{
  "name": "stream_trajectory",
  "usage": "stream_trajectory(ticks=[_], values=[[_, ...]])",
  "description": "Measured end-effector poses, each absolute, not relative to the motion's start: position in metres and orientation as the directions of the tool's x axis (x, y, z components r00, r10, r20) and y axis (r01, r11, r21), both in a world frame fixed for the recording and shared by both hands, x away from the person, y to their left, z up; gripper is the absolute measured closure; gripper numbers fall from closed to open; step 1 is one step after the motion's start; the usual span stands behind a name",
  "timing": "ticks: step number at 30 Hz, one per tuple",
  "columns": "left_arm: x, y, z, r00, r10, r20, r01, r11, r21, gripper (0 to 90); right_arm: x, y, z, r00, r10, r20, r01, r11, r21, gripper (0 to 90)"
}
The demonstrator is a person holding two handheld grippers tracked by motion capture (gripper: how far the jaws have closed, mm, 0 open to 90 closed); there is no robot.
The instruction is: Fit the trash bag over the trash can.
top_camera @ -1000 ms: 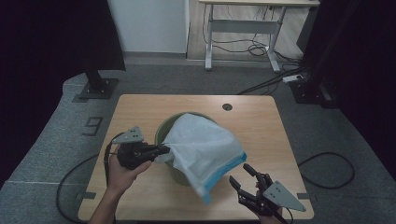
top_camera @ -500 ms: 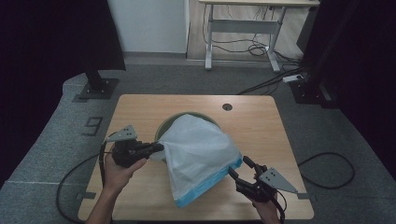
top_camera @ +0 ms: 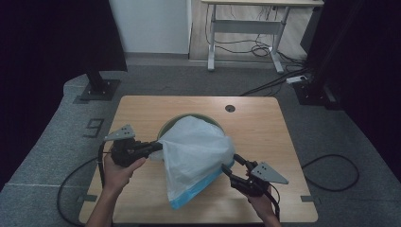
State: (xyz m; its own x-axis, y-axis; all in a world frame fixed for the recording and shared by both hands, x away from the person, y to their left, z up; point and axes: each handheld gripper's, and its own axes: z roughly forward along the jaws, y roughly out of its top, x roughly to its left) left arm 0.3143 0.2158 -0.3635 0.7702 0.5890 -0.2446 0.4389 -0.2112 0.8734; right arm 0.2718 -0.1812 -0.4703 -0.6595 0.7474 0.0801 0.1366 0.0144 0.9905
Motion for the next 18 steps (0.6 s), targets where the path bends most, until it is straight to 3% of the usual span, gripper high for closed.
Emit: stream_trajectory(ticks=[13,15,18], values=[[0.321,0.223,-0.37,0.75,0.602,-0.275,0.467,-0.187,0.864,88.4,0.29,-0.172,-0.479,-0.732,0.672,0.115,0.175,0.023,0.984,30.1],[0.322,0.223,-0.37,0.75,0.6,-0.279,0.47,-0.187,0.863,88.3,0.291,-0.17,-0.478,-0.743,0.66,0.11,0.171,0.028,0.985,34.0],[0.322,0.223,-0.371,0.751,0.596,-0.283,0.473,-0.187,0.861,88.2,0.291,-0.169,-0.477,-0.752,0.652,0.091,0.153,0.038,0.988,47.5]])
